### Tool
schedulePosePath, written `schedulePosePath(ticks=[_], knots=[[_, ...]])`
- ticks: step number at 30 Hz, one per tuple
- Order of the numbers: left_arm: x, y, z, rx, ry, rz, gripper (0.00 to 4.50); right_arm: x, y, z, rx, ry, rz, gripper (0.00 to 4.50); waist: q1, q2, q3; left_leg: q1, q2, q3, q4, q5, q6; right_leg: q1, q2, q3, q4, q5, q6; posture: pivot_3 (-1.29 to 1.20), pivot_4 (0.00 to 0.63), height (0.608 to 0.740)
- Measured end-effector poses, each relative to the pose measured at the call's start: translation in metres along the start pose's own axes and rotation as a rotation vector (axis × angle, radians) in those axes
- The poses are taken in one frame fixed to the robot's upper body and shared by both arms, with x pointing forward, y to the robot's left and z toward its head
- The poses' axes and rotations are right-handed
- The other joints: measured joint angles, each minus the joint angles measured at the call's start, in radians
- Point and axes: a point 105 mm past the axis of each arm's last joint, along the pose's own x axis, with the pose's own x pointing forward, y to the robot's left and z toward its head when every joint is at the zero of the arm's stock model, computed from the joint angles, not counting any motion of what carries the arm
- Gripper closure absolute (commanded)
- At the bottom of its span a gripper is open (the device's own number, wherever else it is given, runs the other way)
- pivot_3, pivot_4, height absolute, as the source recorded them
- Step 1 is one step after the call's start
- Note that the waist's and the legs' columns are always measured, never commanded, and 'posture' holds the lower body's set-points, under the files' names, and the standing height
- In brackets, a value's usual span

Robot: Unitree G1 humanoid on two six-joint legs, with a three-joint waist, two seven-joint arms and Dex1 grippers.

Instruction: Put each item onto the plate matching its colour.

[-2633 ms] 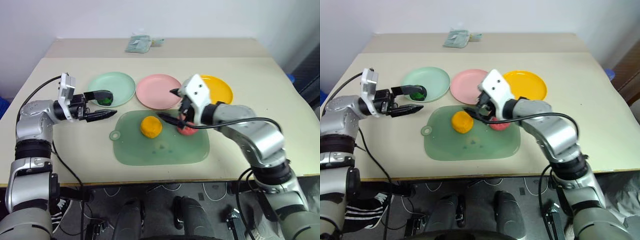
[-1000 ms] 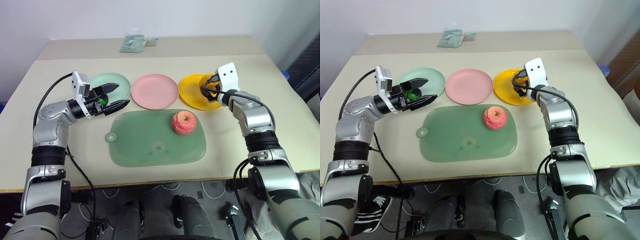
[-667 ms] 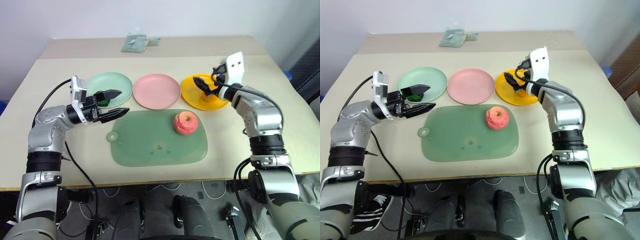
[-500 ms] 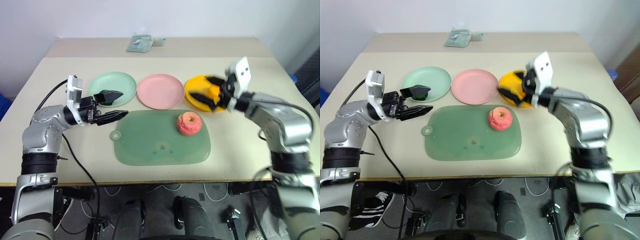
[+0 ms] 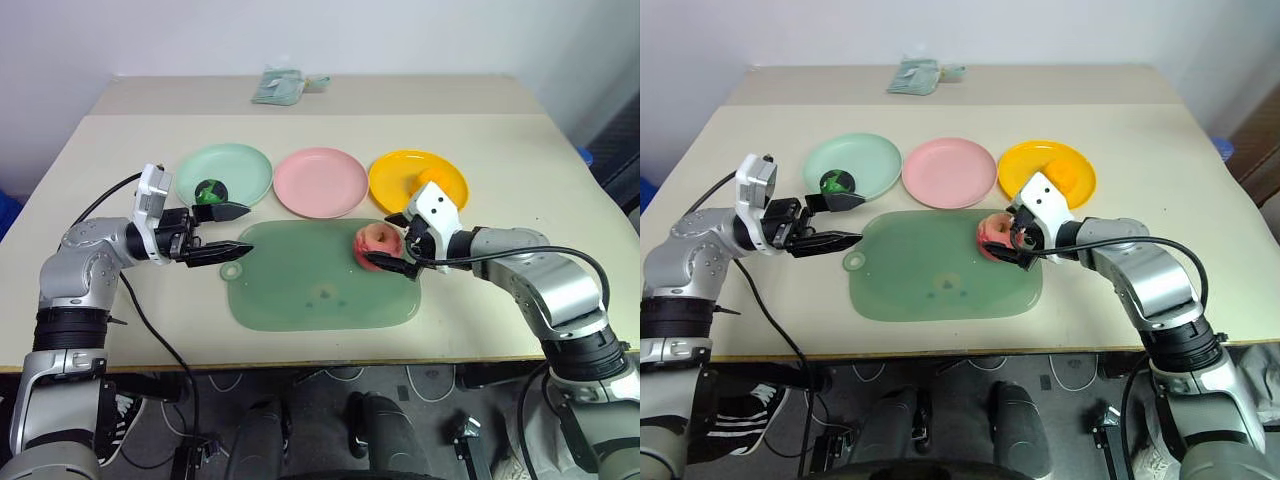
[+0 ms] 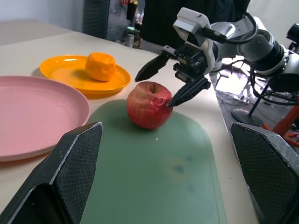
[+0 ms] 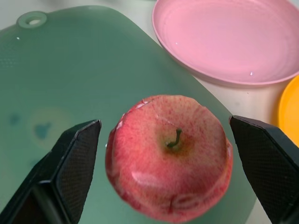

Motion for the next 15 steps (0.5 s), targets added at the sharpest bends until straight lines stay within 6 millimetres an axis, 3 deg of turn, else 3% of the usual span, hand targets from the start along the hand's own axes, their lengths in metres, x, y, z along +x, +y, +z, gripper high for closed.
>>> schedulePosePath(ticks=[2, 6, 11, 13, 15], knots=[[0.000, 0.000, 0.000, 0.002, 0.001, 0.002, 0.00, 0.002, -0.001, -0.005, 0.010, 0.018, 0.002, 0.26, -0.001, 0.000, 0.000, 0.000, 0.000, 0.000, 0.000, 0.000, 0.000, 0.000, 0.000, 0.000, 0.000, 0.000, 0.000, 0.00, 0.150, 0.740], [-0.001, 0.001, 0.001, 0.016, -0.001, 0.011, 0.00, 0.003, 0.001, -0.006, 0.017, 0.019, 0.019, 1.58, -0.002, 0.000, 0.000, 0.000, 0.000, 0.000, 0.000, 0.000, 0.000, 0.000, 0.000, 0.000, 0.000, 0.000, 0.000, 0.00, 0.150, 0.740], [-0.008, 0.013, 0.005, 0.067, -0.046, 0.126, 0.00, 0.015, 0.005, 0.004, 0.091, -0.038, 0.027, 1.62, -0.005, 0.000, 0.000, 0.001, 0.000, 0.000, 0.000, 0.000, 0.000, 0.000, 0.000, 0.000, 0.001, 0.001, 0.001, 0.00, 0.150, 0.740], [-0.010, 0.024, 0.008, 0.093, -0.077, 0.208, 0.00, 0.025, -0.001, 0.021, 0.120, -0.101, 0.001, 1.62, -0.006, 0.000, 0.000, 0.000, 0.000, 0.000, 0.000, 0.000, 0.000, 0.000, 0.000, 0.000, 0.001, 0.002, 0.002, 0.00, 0.150, 0.740], [-0.012, 0.035, 0.011, 0.093, -0.116, 0.301, 0.00, 0.034, -0.014, 0.053, 0.125, -0.202, -0.051, 1.62, -0.006, 0.000, 0.000, 0.000, 0.000, 0.000, 0.000, 0.000, 0.000, 0.000, 0.000, 0.000, 0.001, 0.002, 0.003, 0.00, 0.150, 0.740]])
